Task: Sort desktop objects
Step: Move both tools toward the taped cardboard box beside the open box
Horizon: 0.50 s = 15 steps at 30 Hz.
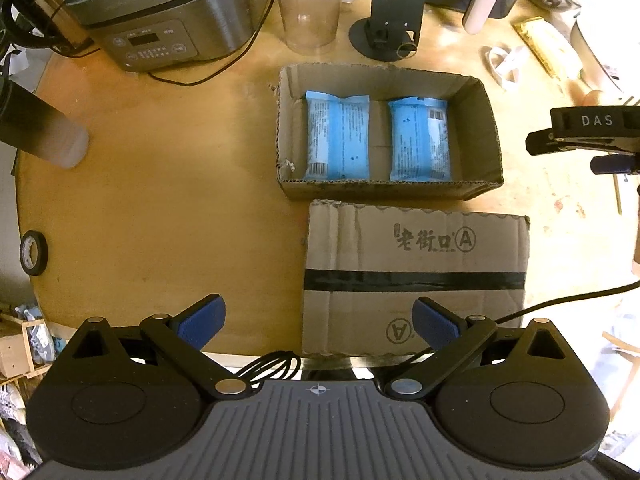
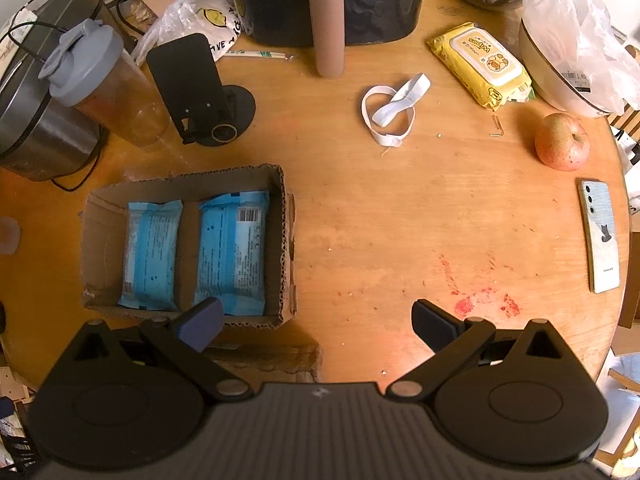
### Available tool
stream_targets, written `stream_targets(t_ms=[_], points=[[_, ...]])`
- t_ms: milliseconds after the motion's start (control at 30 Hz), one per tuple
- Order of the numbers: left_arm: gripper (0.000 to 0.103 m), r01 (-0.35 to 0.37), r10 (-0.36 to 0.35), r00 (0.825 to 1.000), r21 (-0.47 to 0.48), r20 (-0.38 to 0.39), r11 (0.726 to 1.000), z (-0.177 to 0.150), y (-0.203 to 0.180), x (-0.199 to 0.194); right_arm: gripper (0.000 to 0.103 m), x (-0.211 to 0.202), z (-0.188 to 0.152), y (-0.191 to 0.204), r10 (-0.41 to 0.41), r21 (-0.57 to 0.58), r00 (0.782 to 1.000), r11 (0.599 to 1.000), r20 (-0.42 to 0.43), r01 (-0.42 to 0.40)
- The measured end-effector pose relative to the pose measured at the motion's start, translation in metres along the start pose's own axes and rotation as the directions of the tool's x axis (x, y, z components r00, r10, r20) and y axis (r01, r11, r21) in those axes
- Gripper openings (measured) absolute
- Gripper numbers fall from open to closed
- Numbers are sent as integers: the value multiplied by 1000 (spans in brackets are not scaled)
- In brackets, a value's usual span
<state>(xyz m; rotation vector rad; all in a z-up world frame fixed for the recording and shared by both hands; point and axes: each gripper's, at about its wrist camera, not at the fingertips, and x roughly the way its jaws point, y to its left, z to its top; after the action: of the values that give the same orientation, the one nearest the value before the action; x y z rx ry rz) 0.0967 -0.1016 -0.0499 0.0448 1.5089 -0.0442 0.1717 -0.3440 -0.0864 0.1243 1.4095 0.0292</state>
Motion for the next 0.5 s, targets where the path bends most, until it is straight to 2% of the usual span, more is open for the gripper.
stream_targets(t_ms=[500], points=[[103,5,-5,1000,-10,-13,1000,-5,3,4,103,4,-37,5,-4,-9,999,1000,-39,4]])
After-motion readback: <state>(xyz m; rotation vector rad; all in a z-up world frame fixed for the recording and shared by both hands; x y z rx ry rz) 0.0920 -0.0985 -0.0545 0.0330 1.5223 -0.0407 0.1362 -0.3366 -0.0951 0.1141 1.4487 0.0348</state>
